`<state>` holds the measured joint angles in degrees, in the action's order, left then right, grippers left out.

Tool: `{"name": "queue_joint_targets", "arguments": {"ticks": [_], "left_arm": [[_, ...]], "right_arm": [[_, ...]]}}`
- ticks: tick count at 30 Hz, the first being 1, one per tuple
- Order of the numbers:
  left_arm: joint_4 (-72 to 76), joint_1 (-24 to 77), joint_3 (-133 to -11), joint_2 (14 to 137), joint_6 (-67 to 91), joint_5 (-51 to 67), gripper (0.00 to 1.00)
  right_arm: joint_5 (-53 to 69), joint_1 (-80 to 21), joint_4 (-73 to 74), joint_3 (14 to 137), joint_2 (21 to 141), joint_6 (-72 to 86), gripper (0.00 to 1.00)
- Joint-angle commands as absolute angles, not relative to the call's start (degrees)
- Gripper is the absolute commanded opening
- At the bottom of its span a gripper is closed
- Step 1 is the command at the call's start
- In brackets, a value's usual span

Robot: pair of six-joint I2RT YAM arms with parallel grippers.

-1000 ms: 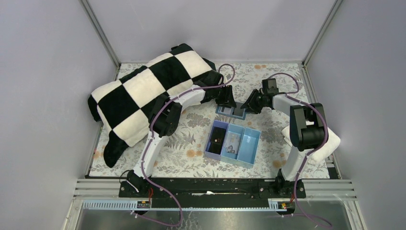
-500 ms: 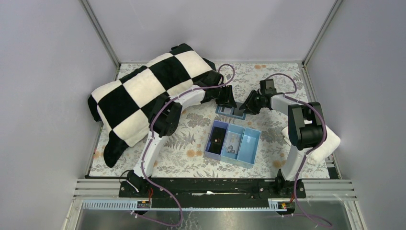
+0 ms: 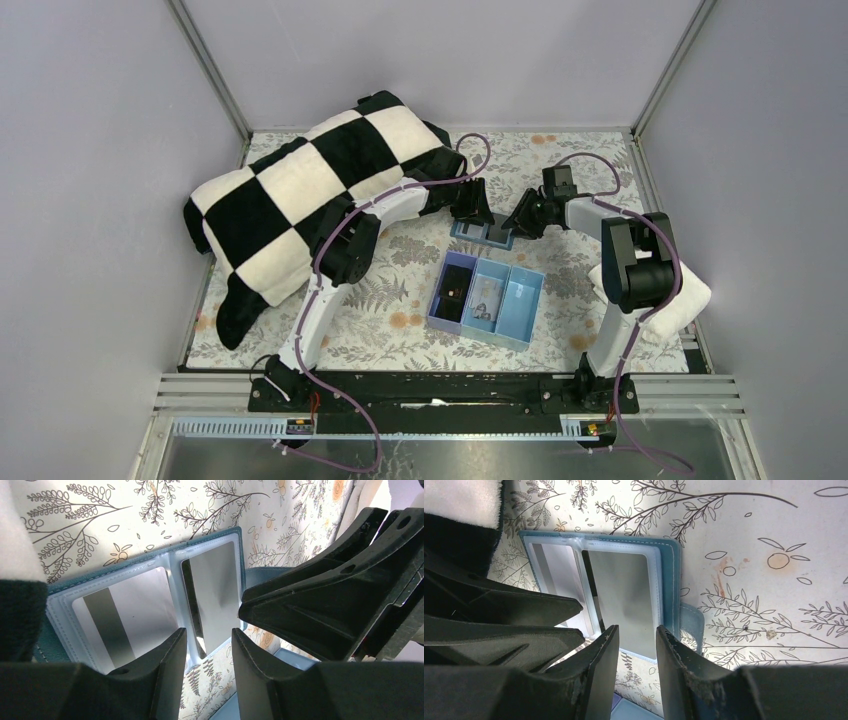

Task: Take the credit cards out of the card holder
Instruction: Remove the credit card from the card holder.

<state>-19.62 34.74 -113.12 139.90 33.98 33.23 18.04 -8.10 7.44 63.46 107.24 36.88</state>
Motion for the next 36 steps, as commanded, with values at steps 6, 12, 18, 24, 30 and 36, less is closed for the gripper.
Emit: {"name": "queue_joint_targets", "arguments": {"ticks": [6,12,18,24,30,36], "left_arm": [[-18.37,34.54,-112.85,140.35,32.50,33.49,0.42],[-18.92,34.24,-112.30,140.06,31.85,33.02,0.41],[-18.99,33.32,-111.33,139.39,30.75,32.42,0.41],[-16.37,32.61,-109.53,138.76,31.04,34.97,0.33],[-12.76,32.61,-108.56,139.30,34.24,38.25,0.25],[-8.83,32.60,-106.37,138.90,36.55,40.99,0.19]], "right_arm": [[19.68,-8.54,5.48,63.33,109.39,36.66,0.41],[21.35,-8.53,3.52,63.25,110.10,38.00,0.41],[20.78,-8.53,3.98,63.47,110.86,37.82,0.40],[20.75,-8.53,3.95,63.19,111.21,37.73,0.40],[20.67,-8.54,4.04,63.37,111.19,37.80,0.39],[20.70,-8.54,4.37,63.26,111.27,37.79,0.39]]}}
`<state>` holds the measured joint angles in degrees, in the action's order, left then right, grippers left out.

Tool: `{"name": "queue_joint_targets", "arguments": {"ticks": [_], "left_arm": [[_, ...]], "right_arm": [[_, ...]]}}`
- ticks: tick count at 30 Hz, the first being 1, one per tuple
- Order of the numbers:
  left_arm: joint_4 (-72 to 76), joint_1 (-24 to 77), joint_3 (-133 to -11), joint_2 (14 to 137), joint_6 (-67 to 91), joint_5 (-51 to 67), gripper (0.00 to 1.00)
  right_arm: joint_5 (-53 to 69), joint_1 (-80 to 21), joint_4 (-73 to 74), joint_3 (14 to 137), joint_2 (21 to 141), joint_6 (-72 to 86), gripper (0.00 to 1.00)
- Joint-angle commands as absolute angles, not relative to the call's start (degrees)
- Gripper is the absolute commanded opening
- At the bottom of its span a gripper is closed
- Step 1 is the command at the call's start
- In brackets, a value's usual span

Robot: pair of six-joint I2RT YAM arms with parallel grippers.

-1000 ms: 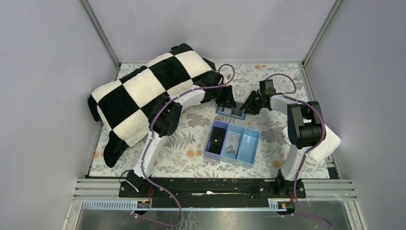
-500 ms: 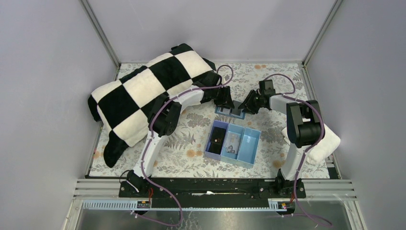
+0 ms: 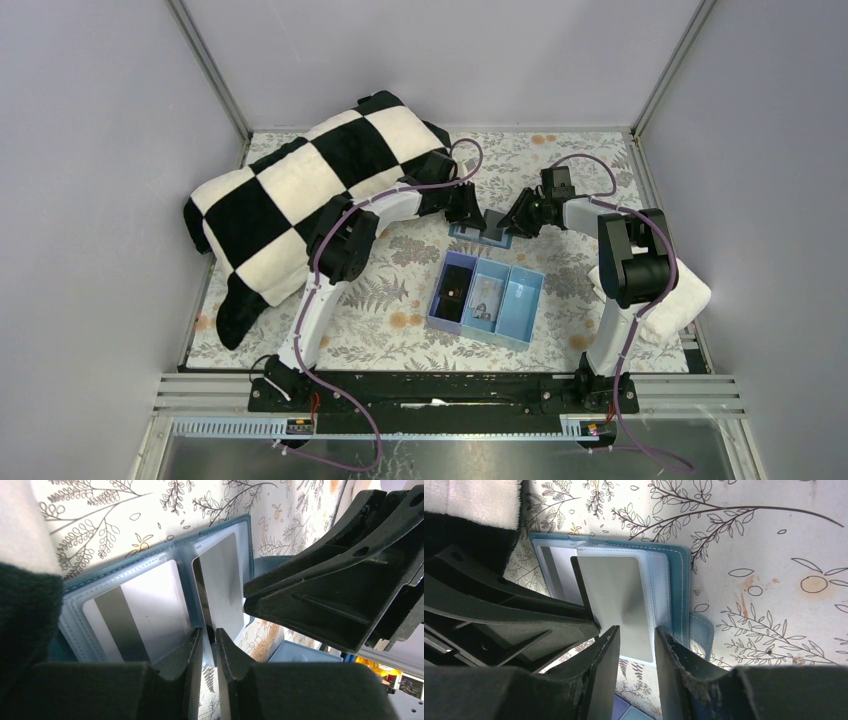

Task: Take the credit cards out of the card holder
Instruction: Remove the credit card from the card holder.

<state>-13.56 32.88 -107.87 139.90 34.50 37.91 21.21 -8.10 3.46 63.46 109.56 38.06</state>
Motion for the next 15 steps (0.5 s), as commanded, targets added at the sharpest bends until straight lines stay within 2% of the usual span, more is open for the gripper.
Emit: {"name": "queue_joint_targets", "arguments": {"ticks": [1,5,7,15], "left_arm": [[-8.31,32.61,-106.04,138.78,36.94,41.38,0.18],[-6.86,32.61,-105.80,138.93,38.17,42.14,0.10],[-6.81,32.61,-105.91,138.76,38.33,42.08,0.01],[-7.51,31.31,-103.48,135.69,36.91,41.84,0.00]], "right_arm": [[20.66,-8.53,4.40,63.28,111.28,37.79,0.39],[20.42,-8.53,4.65,63.37,110.95,37.72,0.39],[20.18,-8.53,4.92,63.37,110.68,37.61,0.39],[19.06,-8.53,5.81,63.45,111.90,37.16,0.38]]}}
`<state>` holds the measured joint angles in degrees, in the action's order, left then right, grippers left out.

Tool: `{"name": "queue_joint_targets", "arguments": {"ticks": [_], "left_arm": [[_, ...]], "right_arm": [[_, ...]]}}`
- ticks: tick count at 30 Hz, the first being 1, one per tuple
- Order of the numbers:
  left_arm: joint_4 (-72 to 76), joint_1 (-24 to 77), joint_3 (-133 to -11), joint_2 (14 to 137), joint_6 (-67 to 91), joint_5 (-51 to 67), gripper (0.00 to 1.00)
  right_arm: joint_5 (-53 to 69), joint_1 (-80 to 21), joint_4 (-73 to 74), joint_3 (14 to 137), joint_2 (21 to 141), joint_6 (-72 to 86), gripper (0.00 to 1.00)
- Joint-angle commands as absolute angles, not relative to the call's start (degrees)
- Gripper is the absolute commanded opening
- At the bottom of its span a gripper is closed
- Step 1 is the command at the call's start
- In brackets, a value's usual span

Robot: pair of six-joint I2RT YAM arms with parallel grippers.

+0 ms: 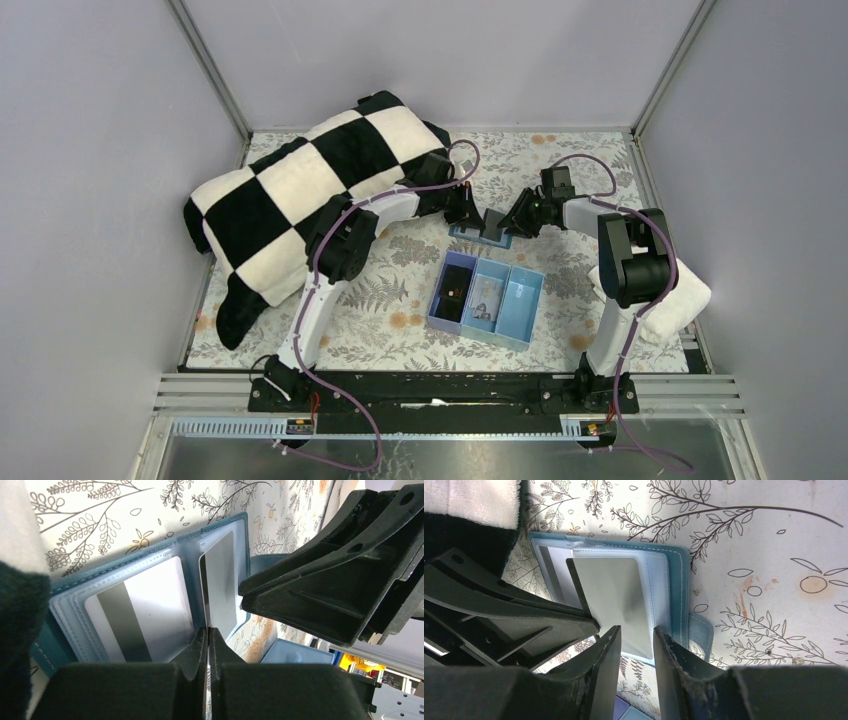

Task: Take the credit cards out of the card holder
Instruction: Remove the credit card from the card holder.

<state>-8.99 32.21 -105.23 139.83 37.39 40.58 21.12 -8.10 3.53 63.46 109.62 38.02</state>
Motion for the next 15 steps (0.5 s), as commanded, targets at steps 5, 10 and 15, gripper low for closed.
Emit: {"name": "queue_joint_targets", "arguments": {"ticks": [5,10,15], "left_arm": [[-9.19,30.52,-102.96,135.27,35.62,41.82,0.15],[-7.62,30.43,-102.51,135.13,36.92,42.71,0.00],[-7.38,30.20,-102.27,134.25,36.70,42.40,0.00]], "right_arm": [[18.97,-8.53,5.71,63.36,112.97,37.20,0.37],[19.20,-8.53,5.71,63.30,113.29,37.09,0.36],[19.10,-8.53,5.64,63.37,113.28,37.01,0.36]]}}
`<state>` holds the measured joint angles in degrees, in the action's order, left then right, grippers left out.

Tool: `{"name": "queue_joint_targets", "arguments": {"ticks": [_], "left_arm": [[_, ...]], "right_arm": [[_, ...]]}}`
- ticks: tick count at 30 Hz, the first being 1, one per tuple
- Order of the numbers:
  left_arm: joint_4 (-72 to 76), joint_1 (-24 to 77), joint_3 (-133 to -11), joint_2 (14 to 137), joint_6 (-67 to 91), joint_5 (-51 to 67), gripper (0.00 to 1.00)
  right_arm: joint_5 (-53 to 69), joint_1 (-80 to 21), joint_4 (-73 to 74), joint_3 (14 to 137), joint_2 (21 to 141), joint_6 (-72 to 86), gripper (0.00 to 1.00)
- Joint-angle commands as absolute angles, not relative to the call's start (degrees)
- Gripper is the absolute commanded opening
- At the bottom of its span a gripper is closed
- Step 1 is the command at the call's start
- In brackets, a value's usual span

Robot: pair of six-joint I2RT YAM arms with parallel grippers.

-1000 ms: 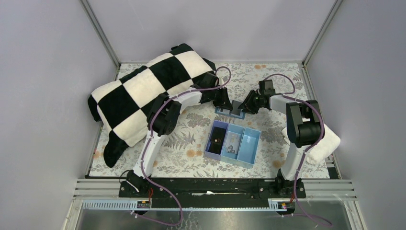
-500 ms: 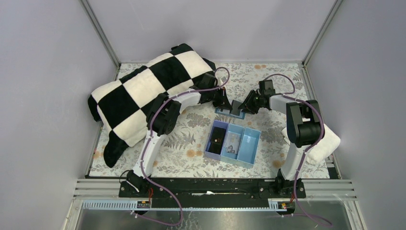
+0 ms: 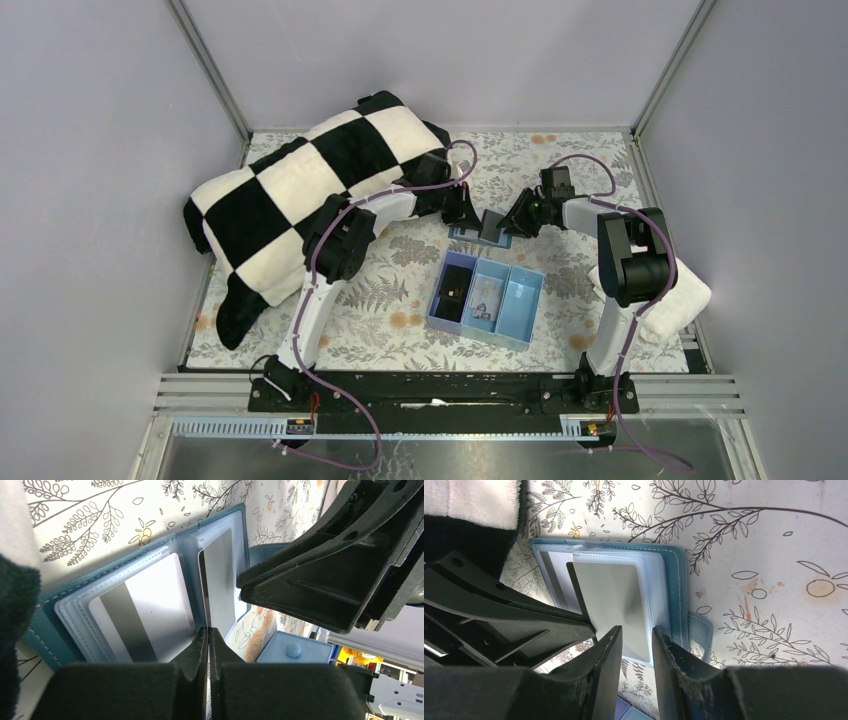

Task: Take the credit cards out of the card holder
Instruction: Remove the credit card from the card holder.

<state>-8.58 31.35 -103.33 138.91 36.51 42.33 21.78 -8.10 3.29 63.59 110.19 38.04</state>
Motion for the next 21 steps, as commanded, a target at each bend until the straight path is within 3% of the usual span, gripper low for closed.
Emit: {"name": "queue_joint_targets", "arguments": {"ticks": [1,21], "left_arm": [[-7.40,30.08,-102.16,134.03,36.61,42.25,0.00],[-13.26,26.61,-102.58,129.99,31.10,41.41,0.00]], "right_arm": [[19.22,-8.53,5.59,63.40,113.33,37.00,0.36],[18.03,-8.52,7.45,64.14,111.08,36.00,0.36]]}}
